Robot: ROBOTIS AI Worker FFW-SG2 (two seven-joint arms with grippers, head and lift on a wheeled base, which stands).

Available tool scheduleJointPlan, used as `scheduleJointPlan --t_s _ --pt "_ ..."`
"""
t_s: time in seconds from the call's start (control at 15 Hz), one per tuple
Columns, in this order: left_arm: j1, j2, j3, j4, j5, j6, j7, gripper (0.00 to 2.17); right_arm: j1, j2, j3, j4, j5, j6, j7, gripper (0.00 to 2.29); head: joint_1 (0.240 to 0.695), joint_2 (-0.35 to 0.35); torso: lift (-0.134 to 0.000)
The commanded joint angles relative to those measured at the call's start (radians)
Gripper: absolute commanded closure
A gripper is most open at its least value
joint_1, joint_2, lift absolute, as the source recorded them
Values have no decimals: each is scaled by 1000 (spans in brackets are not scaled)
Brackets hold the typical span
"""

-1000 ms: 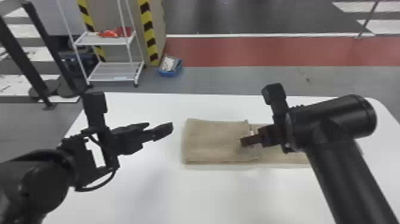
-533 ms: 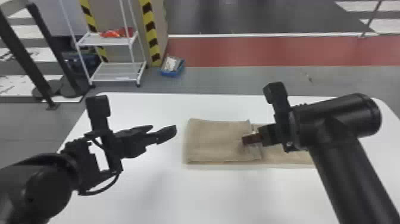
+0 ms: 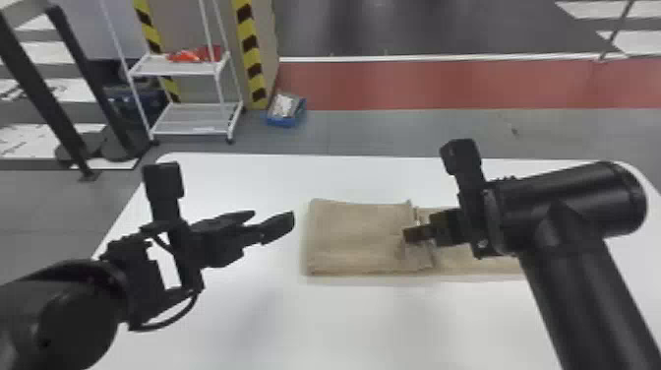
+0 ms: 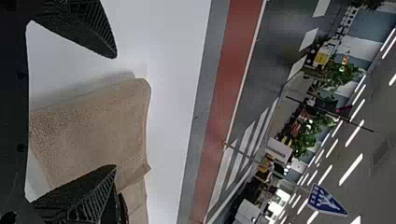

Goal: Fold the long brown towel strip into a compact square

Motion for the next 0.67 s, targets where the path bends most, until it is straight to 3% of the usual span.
scheduleJointPlan --t_s 0.0,0.2,0.27,0.33,0.6 --pt "7 1 2 -16 0 0 0 36 12 1 0 -49 9 33 -1 822 695 64 -124" --pt "44 2 26 -62 15 0 0 36 10 1 0 -49 12 49 6 829 695 61 -124" --pt "46 2 26 -67 15 0 0 36 9 1 0 -46 7 49 6 1156 695 61 -124" --pt "47 2 26 -67 15 0 0 36 9 1 0 -45 7 58 5 1332 695 63 -124" --pt "75 4 41 -93 25 0 0 36 18 1 -3 -48 4 86 2 1332 695 62 -124"
